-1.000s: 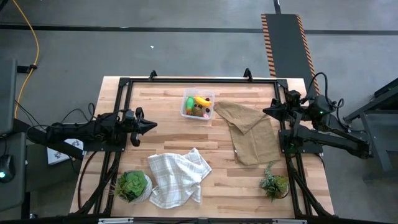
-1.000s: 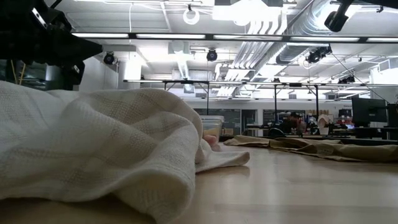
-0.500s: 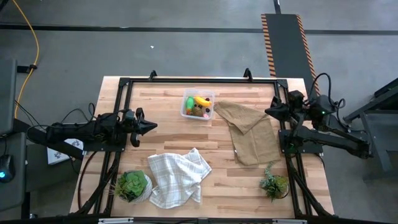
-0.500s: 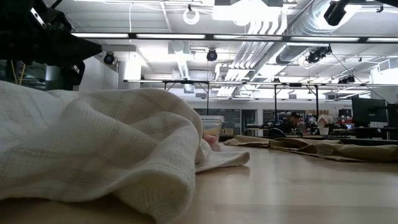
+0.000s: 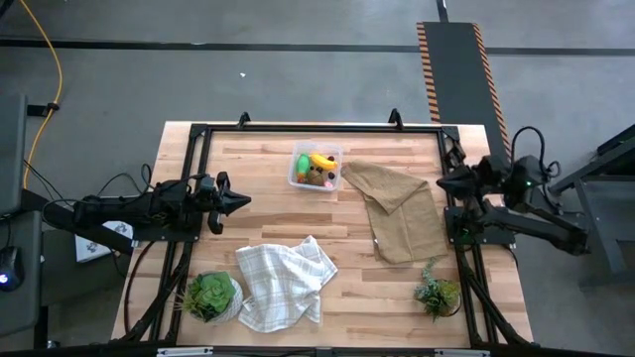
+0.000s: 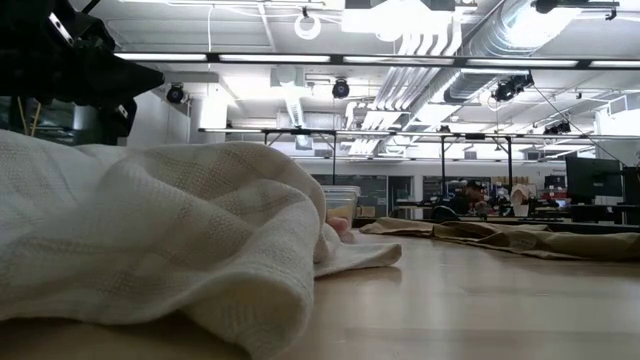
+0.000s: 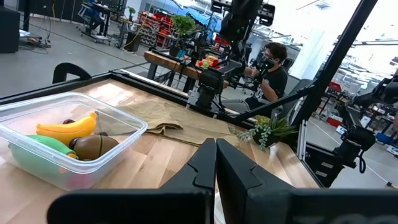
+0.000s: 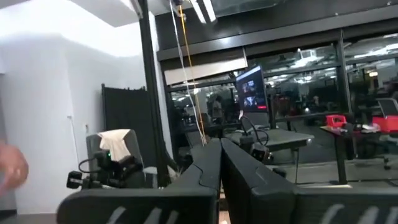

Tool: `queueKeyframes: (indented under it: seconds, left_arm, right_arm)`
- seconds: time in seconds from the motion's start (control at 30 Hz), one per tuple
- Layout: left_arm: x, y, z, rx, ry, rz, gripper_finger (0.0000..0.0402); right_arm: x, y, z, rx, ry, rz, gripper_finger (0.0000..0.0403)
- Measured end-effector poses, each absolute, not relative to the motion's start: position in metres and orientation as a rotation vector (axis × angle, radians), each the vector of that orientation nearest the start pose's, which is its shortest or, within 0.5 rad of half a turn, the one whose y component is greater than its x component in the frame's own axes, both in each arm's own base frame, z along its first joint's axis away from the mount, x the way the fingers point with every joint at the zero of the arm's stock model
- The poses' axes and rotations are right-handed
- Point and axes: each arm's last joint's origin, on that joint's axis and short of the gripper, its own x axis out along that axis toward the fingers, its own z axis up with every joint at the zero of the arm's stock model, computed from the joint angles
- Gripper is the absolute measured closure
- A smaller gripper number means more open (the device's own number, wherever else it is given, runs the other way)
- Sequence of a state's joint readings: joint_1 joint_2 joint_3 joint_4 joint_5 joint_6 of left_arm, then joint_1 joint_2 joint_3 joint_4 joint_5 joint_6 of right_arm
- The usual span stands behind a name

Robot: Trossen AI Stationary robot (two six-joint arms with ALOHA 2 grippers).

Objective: Pick and placing Produce into tupperware
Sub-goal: Return to Home Position

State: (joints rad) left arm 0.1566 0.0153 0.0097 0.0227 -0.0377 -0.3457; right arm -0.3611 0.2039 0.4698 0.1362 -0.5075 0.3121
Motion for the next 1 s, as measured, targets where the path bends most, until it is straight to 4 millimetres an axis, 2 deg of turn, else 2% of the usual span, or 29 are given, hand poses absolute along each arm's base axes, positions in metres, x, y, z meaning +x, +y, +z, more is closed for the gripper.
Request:
queueKeyframes:
  seconds: [0.13, 0.27, 0.37, 0.6, 0.8, 1.0]
  left_arm:
    - [0.097, 0.016, 0.168, -0.344, -0.05, 0.189, 0.0401]
    - [0.097, 0.016, 0.168, -0.344, -0.05, 0.189, 0.0401]
    - [0.097, 0.016, 0.168, -0.344, -0.05, 0.189, 0.0401]
    - [0.097, 0.016, 0.168, -0.343, -0.05, 0.189, 0.0401]
    - [0.097, 0.016, 0.168, -0.344, -0.05, 0.189, 0.0401]
    - [0.097, 0.016, 0.168, -0.343, -0.05, 0.189, 0.0401]
  right_arm:
    - [0.06, -0.008, 0.303, 0.153, -0.353, 0.186, 0.0403]
    - [0.057, -0.011, 0.286, 0.207, -0.396, 0.045, 0.0403]
    - [0.058, -0.012, 0.278, 0.203, -0.429, 0.016, 0.0403]
    - [0.07, -0.016, 0.252, 0.207, -0.424, 0.011, 0.0403]
    - [0.077, -0.016, 0.234, 0.173, -0.493, -0.015, 0.0403]
    - [0.08, -0.014, 0.224, 0.148, -0.537, -0.002, 0.0403]
